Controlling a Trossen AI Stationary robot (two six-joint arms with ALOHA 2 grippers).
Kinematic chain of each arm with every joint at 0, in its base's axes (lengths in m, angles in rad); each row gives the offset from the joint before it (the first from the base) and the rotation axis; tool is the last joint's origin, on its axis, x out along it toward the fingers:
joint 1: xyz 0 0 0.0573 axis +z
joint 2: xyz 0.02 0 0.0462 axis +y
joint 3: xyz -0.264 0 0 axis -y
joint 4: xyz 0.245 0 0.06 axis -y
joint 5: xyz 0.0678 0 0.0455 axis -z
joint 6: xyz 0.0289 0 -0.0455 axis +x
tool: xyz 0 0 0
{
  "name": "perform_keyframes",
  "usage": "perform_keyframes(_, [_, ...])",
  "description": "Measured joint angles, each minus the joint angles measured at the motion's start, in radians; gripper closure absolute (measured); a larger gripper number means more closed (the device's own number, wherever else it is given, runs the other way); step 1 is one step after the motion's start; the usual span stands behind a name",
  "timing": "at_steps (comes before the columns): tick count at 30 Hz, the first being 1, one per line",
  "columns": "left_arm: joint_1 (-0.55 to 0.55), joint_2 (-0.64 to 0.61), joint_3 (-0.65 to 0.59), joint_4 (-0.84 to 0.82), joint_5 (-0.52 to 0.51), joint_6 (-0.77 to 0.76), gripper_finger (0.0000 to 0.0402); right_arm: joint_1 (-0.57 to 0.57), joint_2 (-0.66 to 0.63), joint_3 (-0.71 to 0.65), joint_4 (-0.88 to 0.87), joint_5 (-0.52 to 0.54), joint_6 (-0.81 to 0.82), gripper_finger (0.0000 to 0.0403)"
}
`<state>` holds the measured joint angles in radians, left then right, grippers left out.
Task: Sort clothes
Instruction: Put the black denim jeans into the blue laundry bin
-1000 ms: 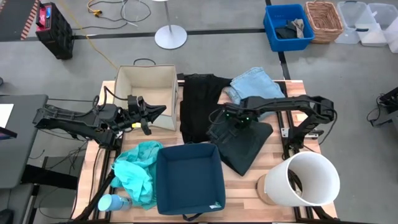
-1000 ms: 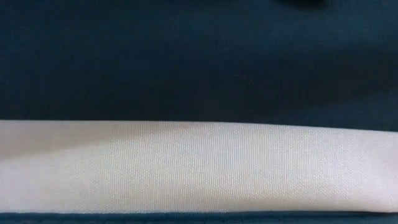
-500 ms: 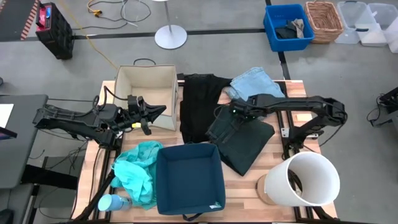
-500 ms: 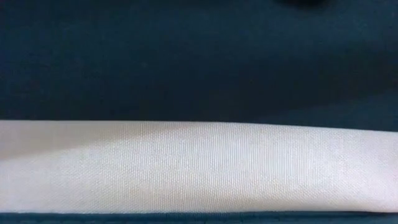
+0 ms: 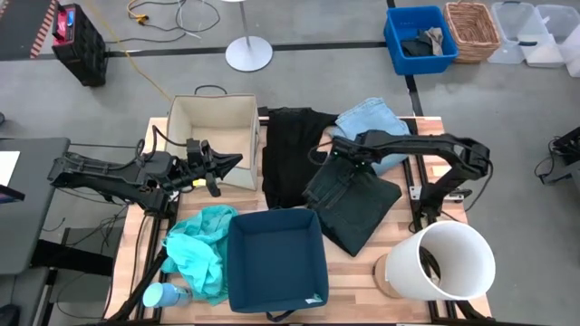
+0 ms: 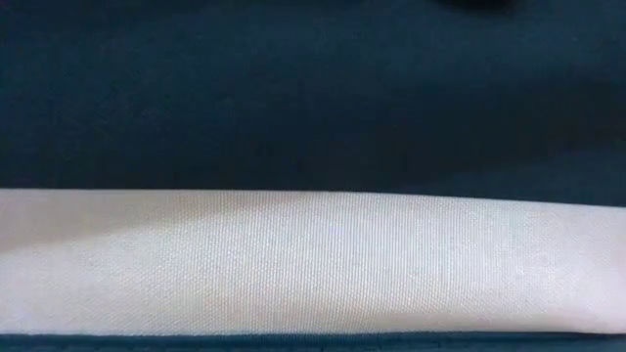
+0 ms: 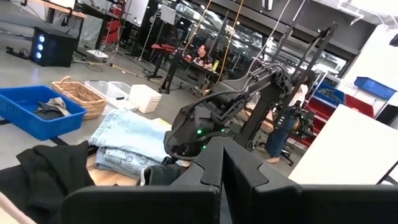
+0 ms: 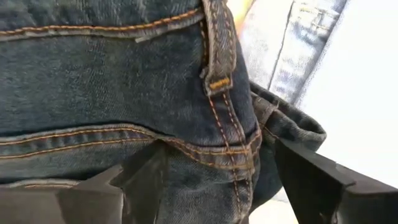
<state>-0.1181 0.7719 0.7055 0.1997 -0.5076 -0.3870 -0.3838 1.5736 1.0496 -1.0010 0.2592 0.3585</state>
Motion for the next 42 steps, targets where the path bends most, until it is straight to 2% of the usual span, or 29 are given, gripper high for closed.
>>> perform_keyframes(6, [0.0, 0.0, 0.0, -0.01, 0.0, -0.019, 0.0401, 0.006, 0.036, 0.004, -0.043, 0.053, 0.029, 0.0097])
perform_keyframes(11, [0.0, 0.0, 0.0, -0.01, 0.0, -0.019, 0.0401, 0.05, 0.016, 0.011, -0.062, 0.144, 0.066, 0.0097])
perform_keyframes(25, [0.0, 0.0, 0.0, -0.011, 0.011, -0.041, 0.0401, -0.073, 0.051, 0.009, -0.001, 0.13, 0.027, 0.0097])
perform_keyframes(34, [0.0, 0.0, 0.0, -0.011, 0.013, -0.042, 0.0401, -0.137, 0.051, 0.008, 0.046, -0.015, -0.046, 0.0097])
perform_keyframes(42, [0.0, 0.0, 0.0, -0.014, 0.014, -0.041, 0.0401, -0.141, 0.051, 0.008, 0.067, -0.127, -0.127, 0.0097])
